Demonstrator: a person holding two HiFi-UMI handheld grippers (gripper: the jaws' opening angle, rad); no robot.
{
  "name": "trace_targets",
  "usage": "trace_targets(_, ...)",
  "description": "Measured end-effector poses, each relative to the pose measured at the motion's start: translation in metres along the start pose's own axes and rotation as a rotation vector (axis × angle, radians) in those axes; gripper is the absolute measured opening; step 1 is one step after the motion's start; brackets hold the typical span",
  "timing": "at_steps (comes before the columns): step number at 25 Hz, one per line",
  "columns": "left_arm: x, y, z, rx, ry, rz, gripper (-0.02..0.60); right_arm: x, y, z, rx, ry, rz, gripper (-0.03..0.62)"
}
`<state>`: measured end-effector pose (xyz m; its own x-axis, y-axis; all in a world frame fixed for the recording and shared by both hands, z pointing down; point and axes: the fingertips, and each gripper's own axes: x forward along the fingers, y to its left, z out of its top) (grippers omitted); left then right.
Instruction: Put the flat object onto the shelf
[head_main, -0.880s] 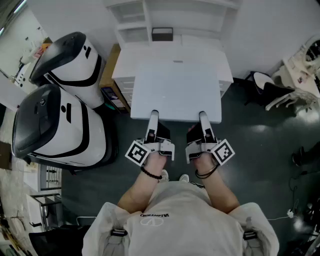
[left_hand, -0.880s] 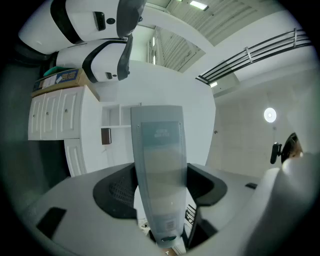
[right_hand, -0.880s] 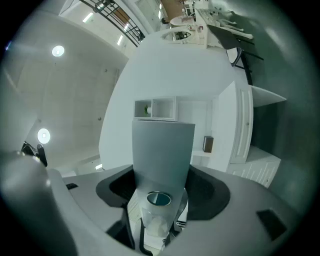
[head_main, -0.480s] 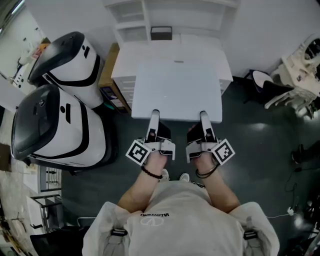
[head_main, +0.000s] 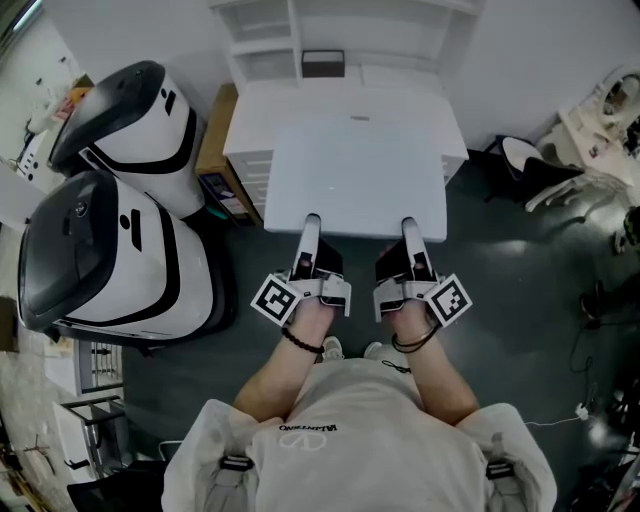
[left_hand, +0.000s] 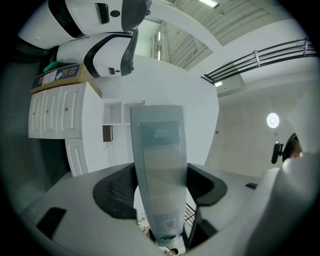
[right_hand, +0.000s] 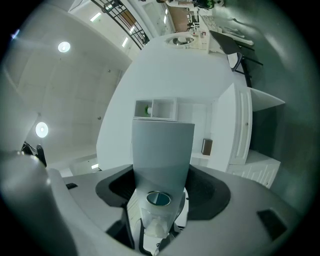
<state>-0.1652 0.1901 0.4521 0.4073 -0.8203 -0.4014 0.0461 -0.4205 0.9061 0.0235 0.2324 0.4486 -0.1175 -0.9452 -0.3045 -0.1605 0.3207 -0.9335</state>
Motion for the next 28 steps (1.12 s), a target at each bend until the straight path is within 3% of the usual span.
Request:
trace_targets(12,0.013,0.012,0.020,-0.015,-0.004,0.011,0.290,0.022,-0.008,-0.012,0.007,-0.002,-0.014,0.299)
trace_targets(28,0.102,0.045,0.006,0.006,0.001,0.021,0.290,0.095,-0.043,0.042,0.029,0.004,-0.010,0.299)
